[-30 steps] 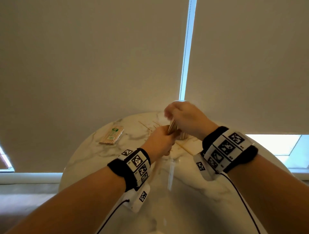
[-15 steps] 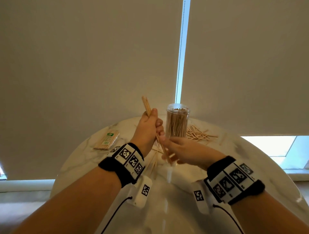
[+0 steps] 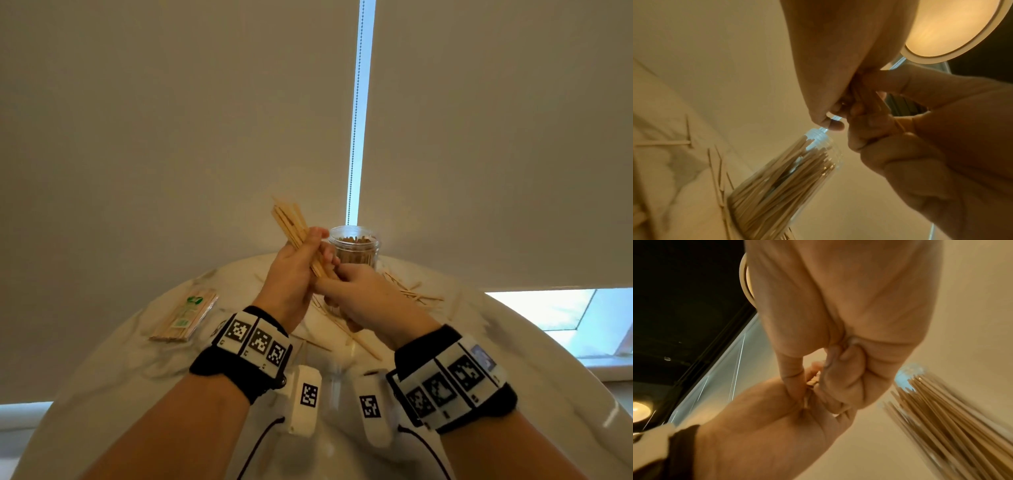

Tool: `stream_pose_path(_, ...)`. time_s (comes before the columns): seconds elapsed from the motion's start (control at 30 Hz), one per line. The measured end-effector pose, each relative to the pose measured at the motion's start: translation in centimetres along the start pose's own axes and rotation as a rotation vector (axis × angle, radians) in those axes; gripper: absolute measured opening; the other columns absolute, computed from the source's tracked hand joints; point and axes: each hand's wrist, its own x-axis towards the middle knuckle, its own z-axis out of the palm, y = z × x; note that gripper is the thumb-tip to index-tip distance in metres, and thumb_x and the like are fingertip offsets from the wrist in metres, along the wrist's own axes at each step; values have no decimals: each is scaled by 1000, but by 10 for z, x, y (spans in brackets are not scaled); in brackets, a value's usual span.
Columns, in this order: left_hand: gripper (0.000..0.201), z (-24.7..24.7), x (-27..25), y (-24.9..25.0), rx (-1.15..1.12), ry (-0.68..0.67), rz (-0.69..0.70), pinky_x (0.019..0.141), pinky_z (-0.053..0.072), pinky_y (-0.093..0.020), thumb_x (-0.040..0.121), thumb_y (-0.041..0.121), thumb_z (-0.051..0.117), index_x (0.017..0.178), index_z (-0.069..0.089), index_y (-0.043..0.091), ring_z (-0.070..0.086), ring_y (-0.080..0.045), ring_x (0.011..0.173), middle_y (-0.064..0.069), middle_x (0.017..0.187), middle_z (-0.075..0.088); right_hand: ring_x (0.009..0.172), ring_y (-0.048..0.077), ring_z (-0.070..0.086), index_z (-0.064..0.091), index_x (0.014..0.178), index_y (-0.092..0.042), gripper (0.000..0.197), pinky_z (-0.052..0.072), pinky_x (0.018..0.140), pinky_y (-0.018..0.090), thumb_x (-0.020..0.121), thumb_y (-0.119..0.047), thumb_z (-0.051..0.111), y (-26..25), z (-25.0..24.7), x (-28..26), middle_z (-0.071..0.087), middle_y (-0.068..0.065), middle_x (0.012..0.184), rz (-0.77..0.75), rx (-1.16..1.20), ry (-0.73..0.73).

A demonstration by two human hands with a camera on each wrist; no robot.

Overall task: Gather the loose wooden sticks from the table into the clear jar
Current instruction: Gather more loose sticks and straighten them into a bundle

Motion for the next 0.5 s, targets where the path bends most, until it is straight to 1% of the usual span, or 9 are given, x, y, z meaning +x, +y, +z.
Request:
stream_pose_path(0.07, 31, 4, 1, -4, 41, -75, -18, 62, 50, -29, 104, 37, 45, 90, 60, 14, 57, -18, 70, -4, 76, 61, 51, 15, 42, 61, 82, -5, 24, 37, 44, 28, 83, -29, 63, 2, -5, 2, 51, 9, 69, -35, -28, 44)
stream_pose_path(0.13, 38, 9, -1, -7, 83, -105, -36, 57, 48, -27, 103, 41, 44, 80, 68, 22, 63, -18, 75, -9, 94, 71, 53, 18, 48, 63, 80, -6, 22, 42, 48, 30, 86, -28, 59, 4, -7, 2, 58, 7, 67, -62, -116, 55)
stream_pose_path(0.2, 43, 11, -2, -12, 74, -111, -48, 61, 51, -28, 103, 42, 44, 73, 72, 30, 69, -18, 91, -9, 112, 72, 54, 20, 49, 63, 80, -8, 23, 43, 50, 30, 89, -28, 56, 6, -7, 2, 60, 6, 66, -79, -166, 29)
stream_pose_path(0.27, 41, 12, -3, -14, 16, -113, -63, 71, 57, -26, 104, 40, 43, 76, 70, 25, 70, -18, 102, -10, 119, 70, 55, 18, 49, 61, 81, -10, 21, 43, 51, 31, 91, -27, 54, 6, -9, 2, 58, 6, 66, -93, -211, 31)
stream_pose_path(0.3, 42, 12, -2, -15, 5, -119, -63, 75, 57, -26, 104, 39, 42, 76, 70, 25, 70, -18, 103, -12, 121, 69, 55, 17, 49, 61, 83, -10, 21, 43, 51, 30, 92, -28, 54, 7, -11, 3, 58, 6, 67, -101, -236, 44)
stream_pose_path(0.37, 48, 14, -2, -17, 48, -144, -73, 75, 53, -29, 104, 42, 41, 69, 72, 30, 70, -21, 92, -17, 121, 67, 54, 15, 52, 63, 87, -10, 21, 45, 51, 29, 93, -28, 54, 10, -14, 4, 63, 11, 71, -101, -256, 52)
stream_pose_path(0.43, 50, 16, -1, -17, 84, -159, -90, 60, 50, -27, 103, 45, 41, 67, 73, 32, 67, -18, 73, -21, 117, 67, 53, 14, 56, 64, 89, -10, 21, 46, 49, 26, 94, -27, 52, 12, -17, 5, 70, 12, 77, -88, -240, 32)
stream_pose_path(0.47, 50, 17, -1, -18, 89, -162, -100, 54, 50, -26, 103, 46, 41, 67, 73, 32, 67, -17, 69, -20, 115, 68, 51, 12, 55, 65, 88, -10, 21, 46, 48, 26, 94, -26, 52, 14, -18, 6, 69, 9, 74, -86, -234, 33)
stream_pose_path(0.5, 50, 17, 0, -20, 83, -165, -114, 57, 54, -29, 103, 45, 41, 67, 73, 31, 70, -19, 76, -18, 113, 70, 48, 8, 53, 64, 87, -10, 20, 44, 47, 24, 94, -25, 53, 15, -18, 8, 65, 5, 67, -96, -231, 49)
